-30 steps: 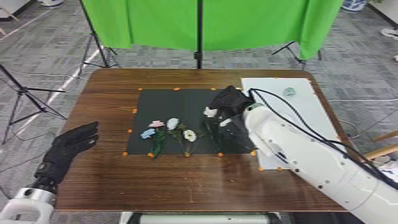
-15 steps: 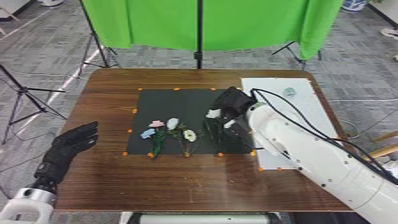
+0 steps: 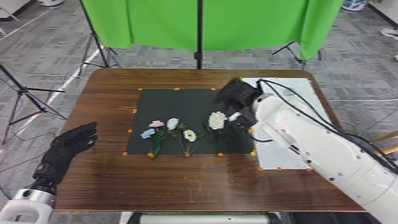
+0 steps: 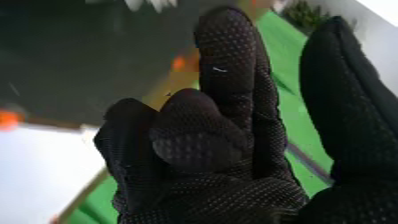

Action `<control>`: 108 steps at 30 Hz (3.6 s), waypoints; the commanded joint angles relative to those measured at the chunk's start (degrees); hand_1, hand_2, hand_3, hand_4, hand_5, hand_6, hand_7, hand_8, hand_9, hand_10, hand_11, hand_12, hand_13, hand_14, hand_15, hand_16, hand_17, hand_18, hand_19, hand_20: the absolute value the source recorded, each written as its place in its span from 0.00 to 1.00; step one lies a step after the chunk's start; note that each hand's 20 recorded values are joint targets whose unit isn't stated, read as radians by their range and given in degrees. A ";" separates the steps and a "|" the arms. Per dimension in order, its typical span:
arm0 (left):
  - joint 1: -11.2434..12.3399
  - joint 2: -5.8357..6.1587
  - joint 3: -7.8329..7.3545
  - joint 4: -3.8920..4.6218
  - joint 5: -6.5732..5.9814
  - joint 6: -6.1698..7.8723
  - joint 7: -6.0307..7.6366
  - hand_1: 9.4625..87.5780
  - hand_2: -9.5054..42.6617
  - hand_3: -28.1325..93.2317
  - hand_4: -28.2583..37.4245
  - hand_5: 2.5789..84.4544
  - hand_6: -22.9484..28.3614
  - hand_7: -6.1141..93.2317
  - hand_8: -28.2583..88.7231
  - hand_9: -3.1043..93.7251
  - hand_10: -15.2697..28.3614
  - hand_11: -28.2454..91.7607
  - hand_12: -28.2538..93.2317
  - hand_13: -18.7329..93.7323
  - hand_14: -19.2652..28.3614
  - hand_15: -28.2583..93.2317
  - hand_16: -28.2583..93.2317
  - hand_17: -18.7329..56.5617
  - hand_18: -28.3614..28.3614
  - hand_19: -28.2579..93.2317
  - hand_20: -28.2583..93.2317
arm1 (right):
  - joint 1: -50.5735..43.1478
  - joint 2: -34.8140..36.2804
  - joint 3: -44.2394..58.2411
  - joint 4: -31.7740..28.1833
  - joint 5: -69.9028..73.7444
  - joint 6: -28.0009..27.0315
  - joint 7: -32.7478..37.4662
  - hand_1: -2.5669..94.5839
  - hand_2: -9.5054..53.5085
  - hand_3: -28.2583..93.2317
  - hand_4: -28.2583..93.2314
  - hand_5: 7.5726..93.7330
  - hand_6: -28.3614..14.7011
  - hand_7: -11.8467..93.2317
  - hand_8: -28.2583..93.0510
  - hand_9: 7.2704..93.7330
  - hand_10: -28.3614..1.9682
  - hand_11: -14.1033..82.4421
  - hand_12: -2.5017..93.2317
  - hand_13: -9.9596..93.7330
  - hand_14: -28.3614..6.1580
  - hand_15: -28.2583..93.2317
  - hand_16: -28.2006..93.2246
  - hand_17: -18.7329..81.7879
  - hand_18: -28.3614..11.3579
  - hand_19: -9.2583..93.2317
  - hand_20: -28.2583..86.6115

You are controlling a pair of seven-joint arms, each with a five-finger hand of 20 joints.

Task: Arrange flowers

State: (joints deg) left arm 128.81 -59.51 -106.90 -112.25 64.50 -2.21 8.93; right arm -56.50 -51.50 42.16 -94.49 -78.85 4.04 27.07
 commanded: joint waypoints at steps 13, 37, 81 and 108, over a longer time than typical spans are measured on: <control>1.46 -0.75 -0.60 -0.70 0.38 0.00 -0.48 0.34 0.01 0.77 0.28 0.47 0.47 0.19 0.19 0.39 0.60 0.36 0.34 0.43 0.74 0.35 0.26 0.32 0.76 0.32 0.41 | 11.32 5.97 -6.82 17.04 -42.59 -7.77 10.74 0.31 0.00 0.74 0.13 0.52 0.60 0.20 0.18 0.60 0.28 0.25 0.24 0.80 0.48 0.75 0.52 0.67 0.19 1.00 0.68; 0.64 -0.33 -0.27 -0.03 0.32 -0.48 -0.59 0.35 0.01 0.77 0.28 0.47 0.47 0.19 0.19 0.39 0.60 0.36 0.34 0.43 0.74 0.36 0.26 0.32 0.76 0.33 0.41 | 4.88 3.87 -11.09 23.11 -41.40 11.62 8.23 0.58 0.00 0.74 0.07 0.71 0.71 0.30 0.23 0.85 0.59 0.27 0.34 0.92 0.73 0.77 0.52 0.78 0.32 1.00 0.74; 0.62 -0.07 -0.66 -0.03 0.15 -1.48 -1.27 0.31 0.03 0.78 0.25 0.47 0.47 0.18 0.19 0.39 0.60 0.35 0.34 0.43 0.74 0.35 0.26 0.31 0.76 0.33 0.41 | -35.07 -6.78 14.57 -14.66 -43.33 16.77 2.52 0.60 0.00 0.71 0.10 0.82 0.66 0.35 0.29 0.92 0.63 0.44 0.46 0.95 0.74 0.77 0.53 0.80 0.32 1.00 0.76; -0.33 0.45 -0.26 0.40 1.17 -2.14 -1.34 0.31 0.01 0.79 0.25 0.47 0.47 0.18 0.19 0.39 0.60 0.35 0.34 0.43 0.74 0.35 0.26 0.31 0.76 0.33 0.41 | -35.33 -5.55 13.23 -13.58 -46.22 14.11 1.95 0.42 0.00 0.78 0.08 0.72 0.67 0.31 0.15 0.87 0.55 0.54 0.32 0.93 0.70 0.77 0.53 0.78 0.28 1.00 0.76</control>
State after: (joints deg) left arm 128.35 -58.85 -107.40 -112.24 65.21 -3.67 8.03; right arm -91.53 -57.95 55.05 -108.64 -123.13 18.22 28.80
